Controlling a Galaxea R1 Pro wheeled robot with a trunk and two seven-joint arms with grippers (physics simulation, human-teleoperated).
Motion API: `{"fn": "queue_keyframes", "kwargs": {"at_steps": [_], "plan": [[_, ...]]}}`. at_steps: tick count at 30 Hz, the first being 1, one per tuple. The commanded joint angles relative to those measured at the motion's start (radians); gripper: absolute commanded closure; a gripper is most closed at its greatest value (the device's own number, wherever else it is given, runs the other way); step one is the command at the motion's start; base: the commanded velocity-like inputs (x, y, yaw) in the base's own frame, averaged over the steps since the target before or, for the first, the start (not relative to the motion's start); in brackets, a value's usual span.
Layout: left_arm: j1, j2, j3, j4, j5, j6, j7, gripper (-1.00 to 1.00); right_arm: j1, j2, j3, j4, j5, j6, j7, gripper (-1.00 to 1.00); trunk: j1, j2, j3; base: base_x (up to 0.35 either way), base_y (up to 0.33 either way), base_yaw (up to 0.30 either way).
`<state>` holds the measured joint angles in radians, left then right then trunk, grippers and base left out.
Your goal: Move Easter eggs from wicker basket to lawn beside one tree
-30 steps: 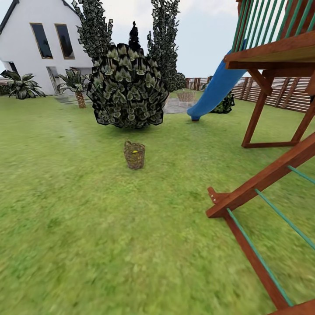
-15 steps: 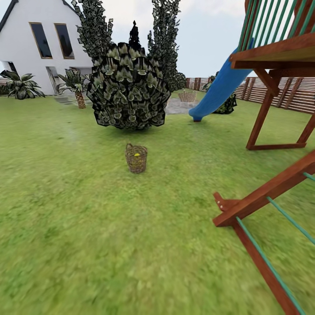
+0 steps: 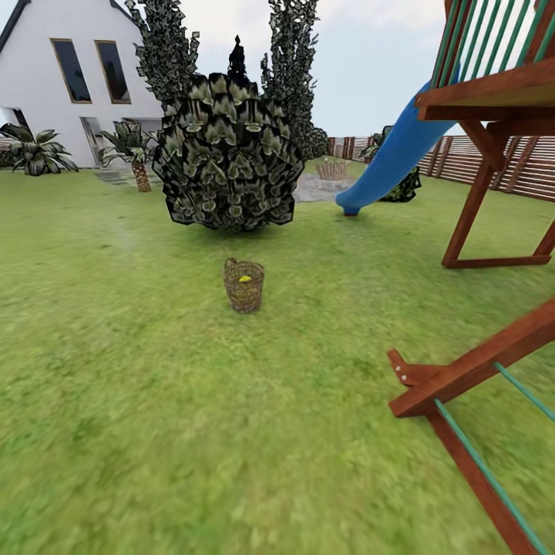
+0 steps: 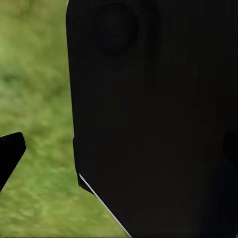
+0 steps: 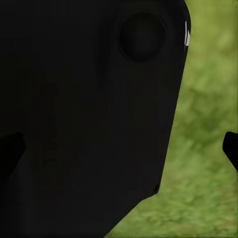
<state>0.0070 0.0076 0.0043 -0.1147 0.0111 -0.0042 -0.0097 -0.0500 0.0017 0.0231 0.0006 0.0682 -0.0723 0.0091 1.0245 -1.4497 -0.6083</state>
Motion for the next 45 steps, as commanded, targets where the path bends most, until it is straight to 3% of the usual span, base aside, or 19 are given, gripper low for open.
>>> {"fn": "queue_keyframes", "kwargs": {"at_steps": [1, 45], "plan": [[0.001, 0.0, 0.0, -0.002, 0.001, 0.0, -0.001, -1.0, -0.001, 0.0, 0.001, 0.001, 0.007, -0.003, 0.0, -1.0, 0.001, 0.0, -0.001, 0.291, 0.129, 0.0], [0.001, 0.0, 0.0, -0.002, 0.001, 0.0, -0.001, -1.0, -0.001, 0.001, 0.001, 0.001, 0.007, -0.003, 0.0, -1.0, 0.001, 0.0, -0.001, 0.291, 0.129, 0.0]]}}
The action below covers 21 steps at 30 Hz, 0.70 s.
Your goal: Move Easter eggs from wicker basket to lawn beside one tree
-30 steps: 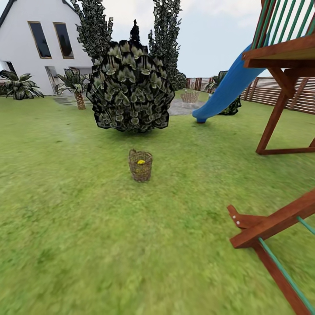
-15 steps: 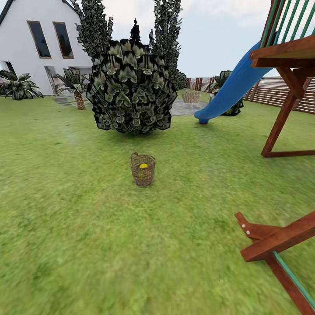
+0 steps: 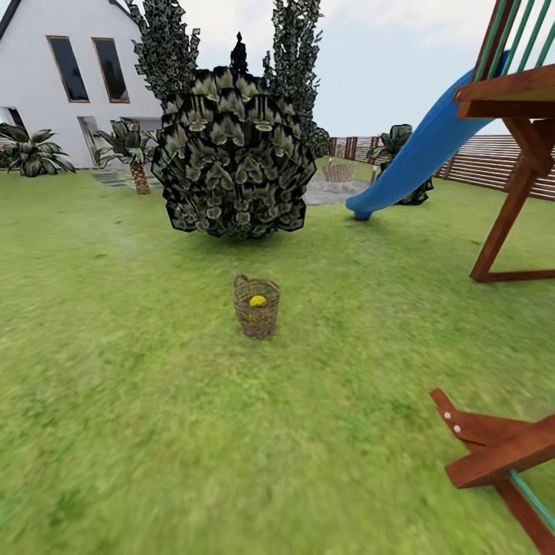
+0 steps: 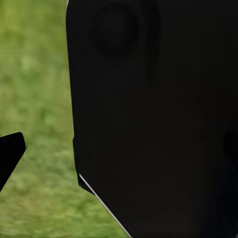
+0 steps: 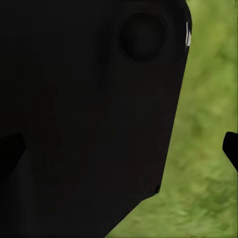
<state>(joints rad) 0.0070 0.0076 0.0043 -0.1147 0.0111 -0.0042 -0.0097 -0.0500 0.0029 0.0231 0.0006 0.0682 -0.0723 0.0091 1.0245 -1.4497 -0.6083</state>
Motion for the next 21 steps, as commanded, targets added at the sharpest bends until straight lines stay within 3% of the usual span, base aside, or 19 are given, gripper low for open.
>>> {"fn": "queue_keyframes", "kwargs": {"at_steps": [1, 21], "plan": [[0.001, 0.0, 0.0, -0.002, 0.001, 0.0, -0.001, -1.0, -0.001, 0.0, 0.001, 0.001, 0.007, -0.003, 0.0, -1.0, 0.001, 0.0, -0.001, 0.291, 0.129, 0.0], [0.001, 0.0, 0.0, -0.001, 0.001, 0.0, -0.001, -1.0, -0.001, 0.0, 0.001, 0.001, 0.007, -0.003, 0.0, -1.0, 0.001, 0.0, -0.001, 0.291, 0.129, 0.0]]}}
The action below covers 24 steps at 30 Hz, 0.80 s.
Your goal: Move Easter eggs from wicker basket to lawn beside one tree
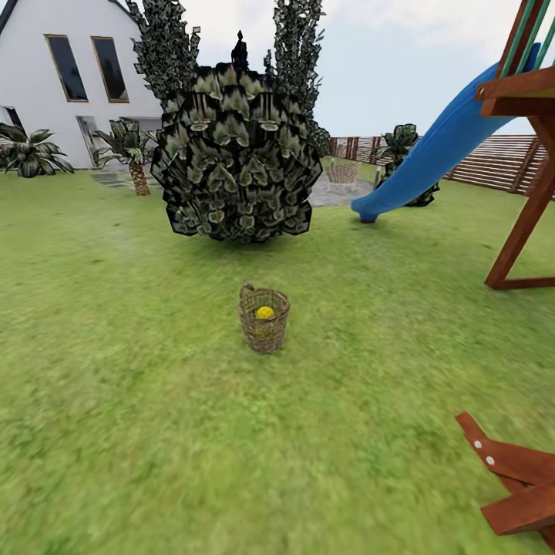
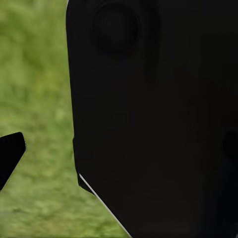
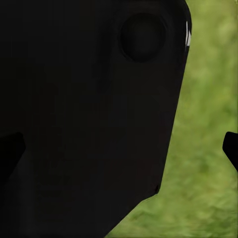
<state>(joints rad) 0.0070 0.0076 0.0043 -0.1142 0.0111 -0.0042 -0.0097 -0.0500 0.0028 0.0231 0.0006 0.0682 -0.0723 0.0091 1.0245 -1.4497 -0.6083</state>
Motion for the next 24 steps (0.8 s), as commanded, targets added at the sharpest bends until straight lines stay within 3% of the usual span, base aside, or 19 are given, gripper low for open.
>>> {"fn": "queue_keyframes", "kwargs": {"at_steps": [1, 13, 24], "plan": [[0.001, 0.0, 0.0, -0.002, 0.001, 0.0, -0.001, -1.0, -0.001, 0.0, 0.001, 0.001, 0.007, -0.003, 0.0, -1.0, 0.001, 0.0, -0.001, 0.291, 0.129, 0.0], [0.001, 0.0, 0.0, -0.002, 0.001, 0.0, -0.001, -1.0, -0.001, -0.001, 0.001, 0.001, 0.007, -0.003, 0.0, -1.0, 0.001, 0.0, -0.001, 0.289, 0.151, -0.007], [0.001, 0.002, 0.002, -0.002, 0.001, 0.0, -0.001, -1.0, -0.001, -0.003, 0.001, 0.001, 0.007, -0.003, 0.0, -1.0, 0.001, 0.0, -0.001, 0.216, 0.265, -0.222]]}}
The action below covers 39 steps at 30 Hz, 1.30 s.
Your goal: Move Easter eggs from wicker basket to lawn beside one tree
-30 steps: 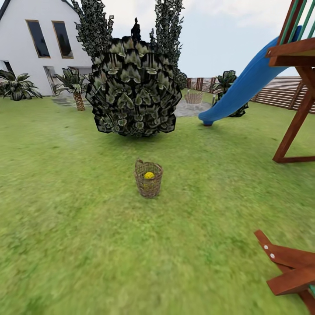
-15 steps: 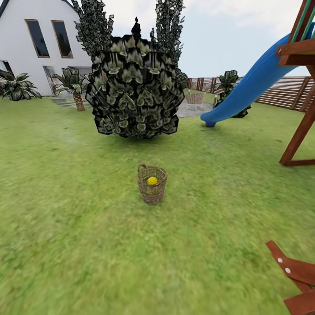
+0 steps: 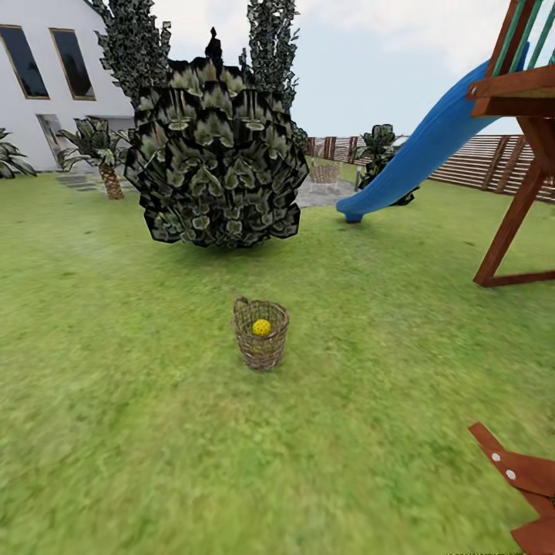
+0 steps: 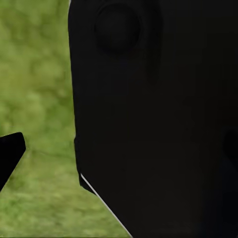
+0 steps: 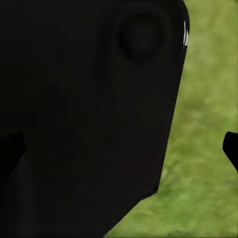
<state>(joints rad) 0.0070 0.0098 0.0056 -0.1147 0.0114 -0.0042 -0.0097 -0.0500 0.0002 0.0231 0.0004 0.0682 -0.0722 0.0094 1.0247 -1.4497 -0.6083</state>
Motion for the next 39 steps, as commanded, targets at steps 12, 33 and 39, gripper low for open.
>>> {"fn": "queue_keyframes", "kwargs": {"at_steps": [12, 33, 39], "plan": [[0.001, 0.0, 0.001, -0.002, 0.002, 0.0, -0.001, -1.0, -0.001, 0.0, 0.001, 0.001, 0.007, -0.003, 0.0, -1.0, 0.0, 0.0, -0.001, 0.163, 0.299, -0.25], [0.001, -0.001, 0.001, -0.002, 0.001, 0.0, -0.001, -1.0, -0.001, 0.001, 0.001, 0.001, 0.007, -0.003, 0.0, -1.0, 0.0, 0.0, -0.001, 0.16, 0.301, -0.251], [0.001, -0.001, 0.0, -0.002, 0.001, 0.0, -0.001, -1.0, -0.001, 0.001, 0.001, 0.001, 0.007, -0.003, 0.0, -1.0, 0.0, 0.0, -0.001, 0.16, 0.301, -0.251]]}}
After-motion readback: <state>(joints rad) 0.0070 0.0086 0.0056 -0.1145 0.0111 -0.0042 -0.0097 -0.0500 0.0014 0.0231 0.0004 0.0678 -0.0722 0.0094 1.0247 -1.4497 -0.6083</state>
